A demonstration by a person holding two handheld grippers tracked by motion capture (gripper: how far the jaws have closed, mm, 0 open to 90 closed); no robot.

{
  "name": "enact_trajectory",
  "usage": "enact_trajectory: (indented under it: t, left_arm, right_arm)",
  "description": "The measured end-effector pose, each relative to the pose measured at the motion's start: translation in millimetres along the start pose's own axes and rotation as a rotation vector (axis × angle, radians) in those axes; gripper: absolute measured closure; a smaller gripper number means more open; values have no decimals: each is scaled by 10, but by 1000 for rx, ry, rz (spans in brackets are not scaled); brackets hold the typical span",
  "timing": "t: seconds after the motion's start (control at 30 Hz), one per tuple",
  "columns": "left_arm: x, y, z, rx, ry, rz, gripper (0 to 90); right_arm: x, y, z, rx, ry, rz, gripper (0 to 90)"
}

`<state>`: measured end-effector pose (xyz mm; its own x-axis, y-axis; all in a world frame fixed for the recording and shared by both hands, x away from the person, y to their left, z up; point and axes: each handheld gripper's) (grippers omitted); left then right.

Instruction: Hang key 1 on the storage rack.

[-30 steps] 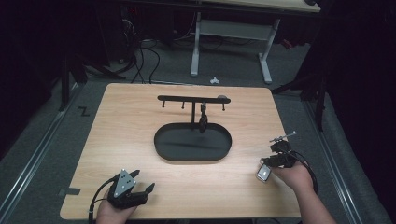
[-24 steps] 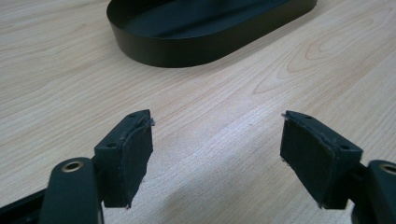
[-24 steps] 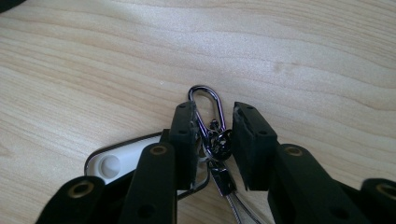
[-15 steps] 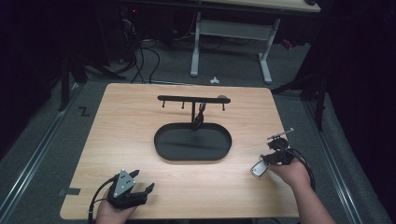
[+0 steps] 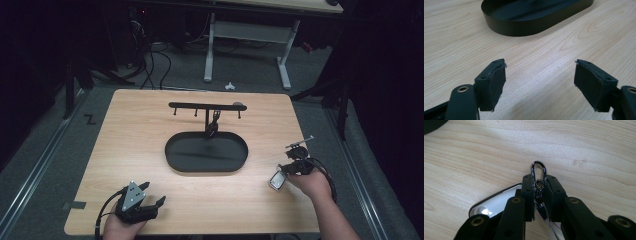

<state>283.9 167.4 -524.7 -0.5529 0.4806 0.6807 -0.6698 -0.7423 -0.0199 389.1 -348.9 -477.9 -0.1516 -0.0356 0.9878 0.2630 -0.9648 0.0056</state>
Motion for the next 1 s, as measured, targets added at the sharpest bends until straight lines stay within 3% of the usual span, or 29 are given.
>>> enact_trajectory:
  t: [0.27, 0.43, 0.67, 1.0]
  left_arm:
    - [20, -2, 0, 0, 10, 0, 261]
    - [11, -10, -1, 1, 1, -5, 261]
    - [9, -9, 0, -1, 2, -4, 261]
    - [-1, 3, -1, -4, 1, -5, 262]
  right_arm:
    - [26, 14, -18, -13, -14, -9, 785]
    - [-49, 33, -8, -11, -77, -5, 649]
    - [-45, 24, 37, 2, -90, 4, 750]
    - [-4, 7, 85, 12, -113, 8, 779]
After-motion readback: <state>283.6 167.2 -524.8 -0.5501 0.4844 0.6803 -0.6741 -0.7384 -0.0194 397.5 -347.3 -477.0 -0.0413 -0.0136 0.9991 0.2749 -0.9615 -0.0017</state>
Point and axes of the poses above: each handheld gripper's, and its own axes: x roughly backward along the jaws, z roughly out of its top, y roughly to its right, and after that the axes turned 11 degrees about -y, right-handed
